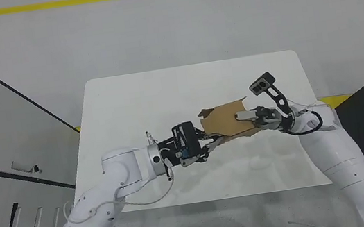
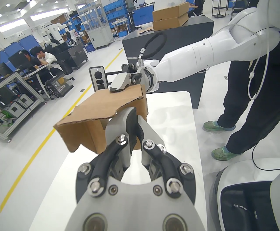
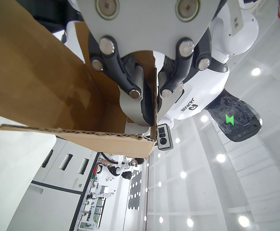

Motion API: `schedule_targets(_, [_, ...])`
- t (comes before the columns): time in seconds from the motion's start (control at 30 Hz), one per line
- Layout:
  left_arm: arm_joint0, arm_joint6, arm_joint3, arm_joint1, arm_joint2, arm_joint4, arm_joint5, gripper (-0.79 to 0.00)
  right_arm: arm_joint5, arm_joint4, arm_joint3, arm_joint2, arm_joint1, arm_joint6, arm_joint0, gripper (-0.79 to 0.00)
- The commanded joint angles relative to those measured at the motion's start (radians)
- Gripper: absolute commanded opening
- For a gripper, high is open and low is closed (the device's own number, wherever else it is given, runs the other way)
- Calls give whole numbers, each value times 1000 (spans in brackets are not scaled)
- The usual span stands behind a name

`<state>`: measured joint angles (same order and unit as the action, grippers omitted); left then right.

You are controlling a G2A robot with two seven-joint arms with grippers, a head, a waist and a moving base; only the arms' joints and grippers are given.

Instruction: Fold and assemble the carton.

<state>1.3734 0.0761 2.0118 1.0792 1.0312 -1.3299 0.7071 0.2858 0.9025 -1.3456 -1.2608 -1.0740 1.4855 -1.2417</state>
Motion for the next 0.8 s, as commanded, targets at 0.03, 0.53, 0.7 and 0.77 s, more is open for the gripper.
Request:
schedule_targets(0.03, [4, 2, 8, -1, 11, -4, -17, -785, -2, 2, 6, -11, 2, 6, -1, -785])
schedule_targets(0.53, [59, -8, 41, -15, 111, -15, -81, -785, -17, 31, 11, -71, 11, 46, -27, -785])
schedule_targets(0.7, [57, -28, 42, -11, 109, -57, -154, -785, -23, 25, -1, -81, 16, 50, -40, -785])
schedule_targets(0.77, [53, -44, 38, -9, 102, -59, -177, -785, -24, 25, -8, -82, 18, 50, -45, -785])
